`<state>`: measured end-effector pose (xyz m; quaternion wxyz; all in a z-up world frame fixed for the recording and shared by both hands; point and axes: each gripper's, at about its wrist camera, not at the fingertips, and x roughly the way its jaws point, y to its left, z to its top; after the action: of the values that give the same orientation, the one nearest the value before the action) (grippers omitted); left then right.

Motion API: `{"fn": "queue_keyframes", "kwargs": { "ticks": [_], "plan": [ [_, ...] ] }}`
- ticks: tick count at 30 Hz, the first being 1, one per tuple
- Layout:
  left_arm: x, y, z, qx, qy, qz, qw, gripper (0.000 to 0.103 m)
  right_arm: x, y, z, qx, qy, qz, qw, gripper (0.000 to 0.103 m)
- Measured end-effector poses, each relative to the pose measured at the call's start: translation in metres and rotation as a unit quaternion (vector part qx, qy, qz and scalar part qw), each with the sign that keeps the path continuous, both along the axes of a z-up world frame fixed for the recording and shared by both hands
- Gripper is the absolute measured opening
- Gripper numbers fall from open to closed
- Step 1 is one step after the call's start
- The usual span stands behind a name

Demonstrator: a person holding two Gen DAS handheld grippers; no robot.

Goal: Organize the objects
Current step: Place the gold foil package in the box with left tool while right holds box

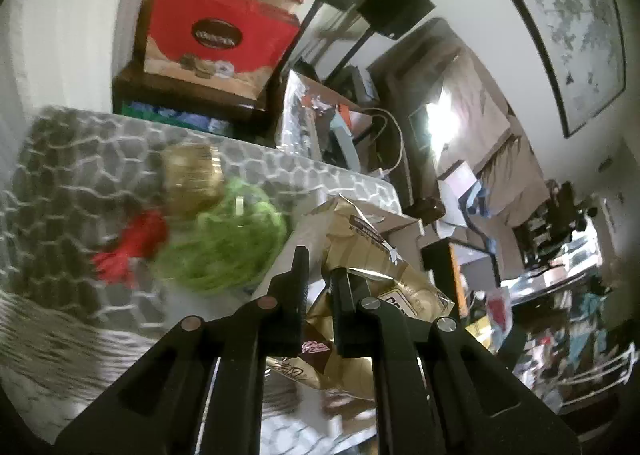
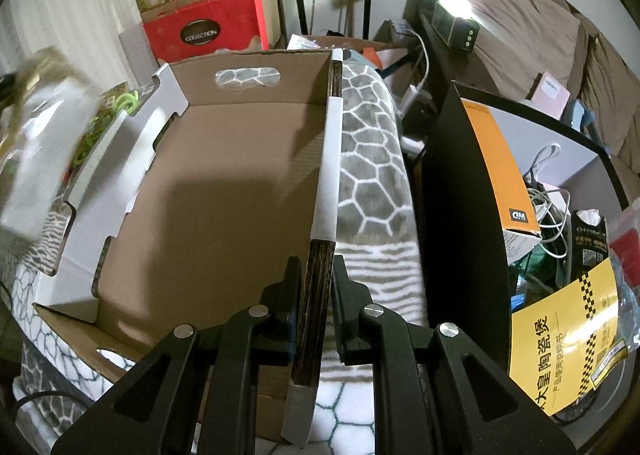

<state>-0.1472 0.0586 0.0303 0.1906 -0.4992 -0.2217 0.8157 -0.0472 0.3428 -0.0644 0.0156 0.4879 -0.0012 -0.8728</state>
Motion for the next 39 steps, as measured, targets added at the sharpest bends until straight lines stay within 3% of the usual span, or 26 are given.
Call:
{"fn": "queue_keyframes", "kwargs": {
  "ticks": [6, 11, 19, 28, 34, 39],
  "plan": [
    [-0.025, 0.038, -0.027, 0.03, -0.044, 0.041, 0.9978, 0.009, -0.001, 0.002, 0.0, -0.008, 0.003, -0.006, 1.0, 0.013],
    [-0.038, 0.058, -0.047, 0.064, -0.078, 0.087, 0.9911, 0.009, -0.002, 0.001, 0.0, -0.009, 0.003, -0.009, 1.0, 0.013],
    [-0.047, 0.092, -0.062, 0.063, -0.106, 0.098, 0.9876, 0.009, 0.0, 0.002, -0.003, -0.012, 0.007, -0.011, 1.0, 0.013],
    [-0.044, 0.085, -0.074, 0.043, -0.105, 0.143, 0.9833, 0.009, 0.001, 0.003, -0.005, -0.016, 0.007, -0.012, 1.0, 0.013],
    [-0.046, 0.078, -0.089, 0.066, -0.125, 0.172, 0.975, 0.009, 0.001, 0.004, -0.007, -0.017, 0.005, -0.014, 1.0, 0.013],
    [-0.048, 0.08, -0.093, 0.07, -0.126, 0.178, 0.9734, 0.009, 0.001, 0.003, -0.01, -0.015, -0.001, -0.014, 1.0, 0.013]
  ]
}}
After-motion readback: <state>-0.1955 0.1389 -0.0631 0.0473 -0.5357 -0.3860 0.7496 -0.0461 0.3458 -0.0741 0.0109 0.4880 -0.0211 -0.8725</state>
